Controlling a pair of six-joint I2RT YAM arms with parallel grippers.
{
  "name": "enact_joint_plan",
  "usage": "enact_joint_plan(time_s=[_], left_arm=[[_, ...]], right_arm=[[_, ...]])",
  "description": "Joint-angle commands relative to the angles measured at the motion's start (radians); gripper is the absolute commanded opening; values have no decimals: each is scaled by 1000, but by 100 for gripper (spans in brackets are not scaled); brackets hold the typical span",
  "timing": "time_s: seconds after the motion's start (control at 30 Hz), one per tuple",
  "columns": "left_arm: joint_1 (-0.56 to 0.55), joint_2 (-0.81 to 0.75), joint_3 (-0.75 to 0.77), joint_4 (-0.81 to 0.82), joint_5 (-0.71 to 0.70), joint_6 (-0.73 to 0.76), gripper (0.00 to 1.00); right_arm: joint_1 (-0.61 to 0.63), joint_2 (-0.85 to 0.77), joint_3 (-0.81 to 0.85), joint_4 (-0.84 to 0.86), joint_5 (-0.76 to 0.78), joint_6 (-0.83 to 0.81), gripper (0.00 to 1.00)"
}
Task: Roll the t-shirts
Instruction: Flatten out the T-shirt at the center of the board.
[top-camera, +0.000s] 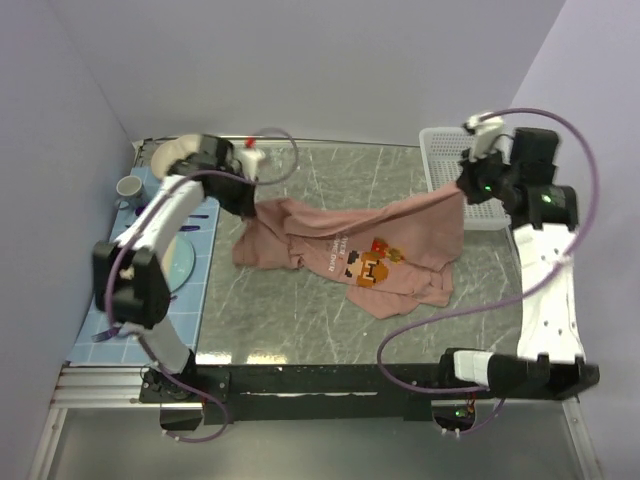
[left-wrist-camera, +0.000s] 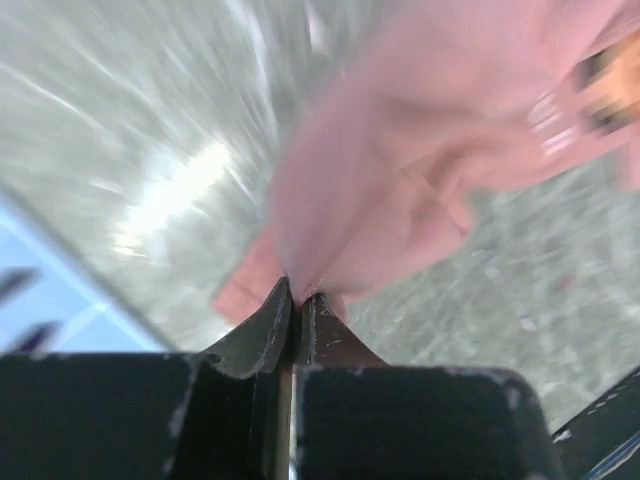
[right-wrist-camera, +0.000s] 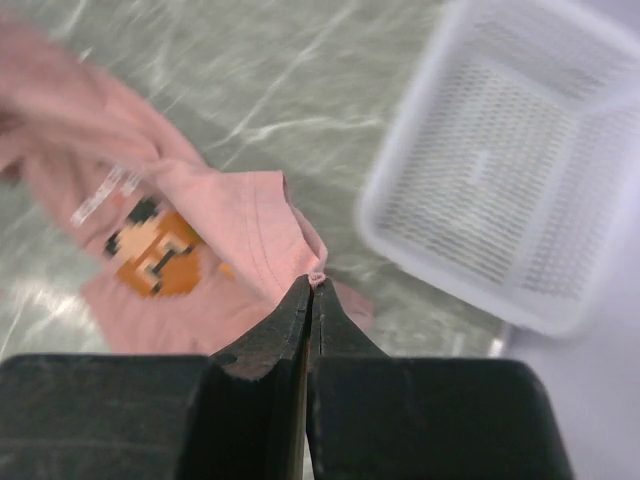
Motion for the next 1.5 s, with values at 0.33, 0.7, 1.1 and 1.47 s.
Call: enact_joint_plan(time_s=[0.33,0.7,1.1,1.47], left_arm=[[40,-644,48,-247,-6,187,1],[42,-663,-276,21,-70,292,4],[68,98,-38,270,-280,-67,58],[-38,-264,-416,150,20,428,68]], right_arm=[[-56,-477,94,262,409,204,0],[-56,-387,-151,369,260,276,0],[8,12,-409,548,156,233,0],[10,86,-372,550,124,244,0]])
